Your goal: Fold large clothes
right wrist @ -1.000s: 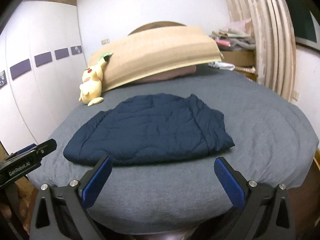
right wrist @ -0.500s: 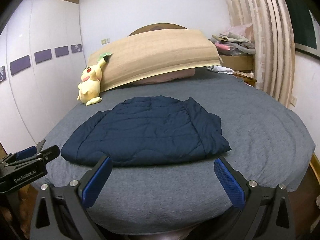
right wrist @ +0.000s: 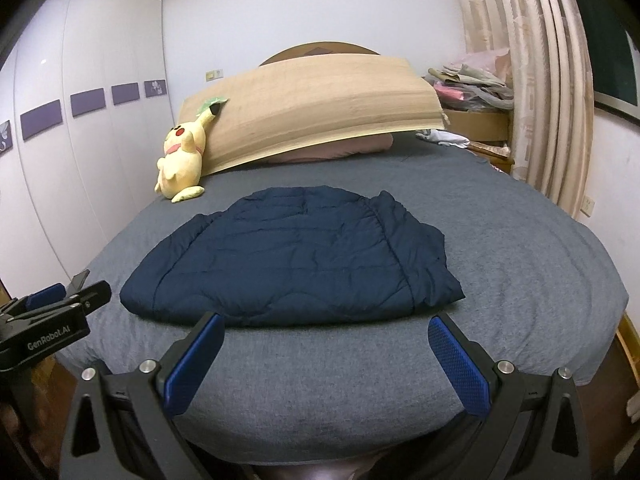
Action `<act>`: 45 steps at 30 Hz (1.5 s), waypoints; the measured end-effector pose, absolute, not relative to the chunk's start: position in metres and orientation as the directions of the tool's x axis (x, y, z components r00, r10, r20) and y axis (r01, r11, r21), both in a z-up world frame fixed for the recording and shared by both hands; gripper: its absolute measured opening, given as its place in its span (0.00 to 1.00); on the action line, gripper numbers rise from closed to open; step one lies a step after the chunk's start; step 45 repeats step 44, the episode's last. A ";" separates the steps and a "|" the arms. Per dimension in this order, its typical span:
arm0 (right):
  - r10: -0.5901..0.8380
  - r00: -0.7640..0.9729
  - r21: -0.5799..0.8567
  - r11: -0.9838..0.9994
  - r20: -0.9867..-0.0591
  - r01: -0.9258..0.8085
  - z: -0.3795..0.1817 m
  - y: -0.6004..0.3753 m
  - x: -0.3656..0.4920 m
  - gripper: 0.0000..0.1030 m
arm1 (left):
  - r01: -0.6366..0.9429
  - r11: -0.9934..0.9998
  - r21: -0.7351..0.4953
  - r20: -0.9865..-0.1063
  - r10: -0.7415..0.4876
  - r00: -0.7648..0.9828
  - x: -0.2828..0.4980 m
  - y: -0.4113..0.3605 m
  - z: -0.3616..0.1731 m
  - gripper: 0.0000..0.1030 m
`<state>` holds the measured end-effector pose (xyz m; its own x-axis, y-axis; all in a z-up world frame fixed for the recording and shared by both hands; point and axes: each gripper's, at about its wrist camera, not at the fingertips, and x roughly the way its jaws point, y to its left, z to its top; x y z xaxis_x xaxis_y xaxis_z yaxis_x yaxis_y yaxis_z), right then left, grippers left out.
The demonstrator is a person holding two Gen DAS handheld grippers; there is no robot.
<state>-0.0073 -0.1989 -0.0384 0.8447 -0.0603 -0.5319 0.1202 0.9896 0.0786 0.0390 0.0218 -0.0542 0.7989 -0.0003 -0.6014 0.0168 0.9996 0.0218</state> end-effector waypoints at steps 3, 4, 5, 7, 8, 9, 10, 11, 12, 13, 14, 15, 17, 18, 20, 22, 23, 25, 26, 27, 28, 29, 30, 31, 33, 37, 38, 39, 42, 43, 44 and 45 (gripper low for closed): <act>-0.062 0.846 0.083 0.989 -0.530 0.124 -0.038 -0.201 -0.007 1.00 | 0.013 1.000 0.024 -0.597 0.004 0.802 0.039 0.022 -0.053 0.81; -0.061 0.845 0.085 0.989 -0.531 0.125 -0.038 -0.201 -0.007 1.00 | 0.016 1.000 0.021 -0.596 0.000 0.803 0.038 0.022 -0.052 0.81; -0.060 0.846 0.088 0.988 -0.530 0.125 -0.038 -0.202 -0.007 1.00 | 0.020 1.000 0.018 -0.595 -0.005 0.804 0.038 0.021 -0.052 0.81; -0.061 0.847 0.088 0.988 -0.529 0.127 -0.038 -0.202 -0.007 1.00 | 0.028 0.999 0.025 -0.595 -0.007 0.804 0.038 0.019 -0.052 0.81; -0.062 0.847 0.087 0.988 -0.529 0.127 -0.038 -0.202 -0.007 1.00 | 0.032 0.999 0.030 -0.595 -0.008 0.804 0.038 0.018 -0.051 0.81; -0.062 0.847 0.088 0.988 -0.528 0.127 -0.038 -0.202 -0.008 1.00 | 0.037 0.999 0.031 -0.596 -0.011 0.803 0.037 0.017 -0.052 0.82; -0.061 0.848 0.087 0.988 -0.527 0.126 -0.038 -0.202 -0.008 1.00 | 0.042 0.999 0.029 -0.597 -0.016 0.802 0.037 0.016 -0.051 0.83; -0.062 0.847 0.086 0.988 -0.527 0.126 -0.038 -0.202 -0.007 1.00 | 0.047 0.999 0.027 -0.598 -0.022 0.801 0.037 0.015 -0.051 0.83; -0.063 0.847 0.084 0.989 -0.528 0.126 -0.038 -0.202 -0.007 1.00 | 0.050 0.998 0.025 -0.598 -0.025 0.801 0.037 0.015 -0.051 0.84; -0.063 0.847 0.084 0.988 -0.527 0.126 -0.038 -0.202 -0.007 1.00 | 0.054 0.998 0.024 -0.597 -0.029 0.802 0.036 0.015 -0.050 0.85; -0.064 0.848 0.085 0.988 -0.526 0.127 -0.038 -0.202 -0.007 1.00 | 0.057 0.998 0.024 -0.595 -0.032 0.803 0.036 0.014 -0.049 0.85; -0.065 0.848 0.085 0.988 -0.525 0.128 -0.038 -0.202 -0.007 1.00 | 0.060 0.998 0.022 -0.593 -0.035 0.804 0.035 0.014 -0.048 0.86; -0.066 0.848 0.085 0.988 -0.526 0.130 -0.038 -0.203 -0.007 1.00 | 0.066 0.998 0.015 -0.588 -0.044 0.808 0.034 0.014 -0.047 0.86; -0.065 0.848 0.088 0.988 -0.526 0.130 -0.038 -0.203 -0.007 1.00 | 0.066 0.998 0.018 -0.587 -0.043 0.808 0.033 0.013 -0.047 0.86; -0.064 0.847 0.088 0.988 -0.527 0.130 -0.038 -0.203 -0.007 1.00 | 0.070 0.997 0.024 -0.588 -0.043 0.808 0.033 0.011 -0.046 0.87; -0.062 0.846 0.086 0.988 -0.530 0.127 -0.038 -0.203 -0.006 1.00 | 0.074 0.997 0.021 -0.583 -0.048 0.811 0.032 0.010 -0.045 0.89; -0.062 0.846 0.085 0.988 -0.529 0.125 -0.038 -0.202 -0.006 1.00 | 0.082 0.996 0.015 -0.579 -0.059 0.813 0.031 0.010 -0.044 0.89; -0.063 0.846 0.081 0.989 -0.529 0.124 -0.037 -0.202 -0.006 1.00 | 0.087 0.996 0.013 -0.574 -0.063 0.816 0.030 0.009 -0.043 0.90; -0.064 0.846 0.079 0.989 -0.529 0.124 -0.037 -0.202 -0.006 1.00 | 0.085 0.996 0.020 -0.570 -0.058 0.820 0.029 0.008 -0.042 0.90; -0.064 0.846 0.079 0.989 -0.529 0.124 -0.037 -0.202 -0.006 1.00 | 0.083 0.996 0.027 -0.566 -0.053 0.823 0.029 0.007 -0.042 0.91; -0.064 0.847 0.078 0.989 -0.528 0.123 -0.037 -0.201 -0.006 1.00 | 0.080 0.996 0.032 -0.563 -0.048 0.825 0.028 0.007 -0.042 0.92; -0.064 0.846 0.078 0.989 -0.529 0.123 -0.037 -0.201 -0.006 1.00 | 0.082 0.996 0.031 -0.564 -0.050 0.825 0.028 0.006 -0.042 0.92; -0.064 0.846 0.078 0.989 -0.529 0.123 -0.037 -0.201 -0.006 1.00 | 0.088 0.996 0.024 -0.565 -0.059 0.823 0.028 0.006 -0.042 0.93; -0.063 0.846 0.077 0.989 -0.529 0.122 -0.038 -0.201 -0.006 1.00 | 0.091 0.996 0.020 -0.565 -0.064 0.823 0.028 0.006 -0.042 0.93; -0.063 0.846 0.076 0.990 -0.530 0.122 -0.038 -0.201 -0.006 1.00 | 0.095 0.995 0.015 -0.566 -0.070 0.821 0.028 0.006 -0.042 0.94; -0.064 0.847 0.077 0.989 -0.528 0.123 -0.038 -0.201 -0.006 1.00 | 0.099 0.995 0.008 -0.568 -0.077 0.819 0.028 0.006 -0.042 0.95; -0.066 0.847 0.075 0.989 -0.528 0.124 -0.038 -0.201 -0.006 1.00 | 0.100 0.995 0.002 -0.570 -0.081 0.817 0.029 0.007 -0.043 0.95; -0.067 0.847 0.075 0.989 -0.527 0.125 -0.038 -0.200 -0.006 1.00 | 0.100 0.995 0.001 -0.572 -0.082 0.816 0.029 0.007 -0.043 0.95; -0.068 0.846 0.074 0.989 -0.528 0.125 -0.039 -0.200 -0.005 1.00 | 0.101 0.995 -0.007 -0.575 -0.087 0.814 0.030 0.007 -0.043 0.95; -0.068 0.846 0.073 0.989 -0.528 0.125 -0.039 -0.200 -0.005 1.00 | 0.101 0.995 -0.007 -0.575 -0.087 0.814 0.029 0.007 -0.043 0.95; -0.068 0.846 0.073 0.989 -0.528 0.125 -0.039 -0.200 -0.005 1.00 | 0.100 0.995 -0.005 -0.574 -0.085 0.814 0.029 0.007 -0.043 0.95; -0.068 0.846 0.073 0.989 -0.528 0.125 -0.039 -0.200 -0.005 1.00 | 0.100 0.995 -0.005 -0.574 -0.085 0.814 0.029 0.007 -0.043 0.95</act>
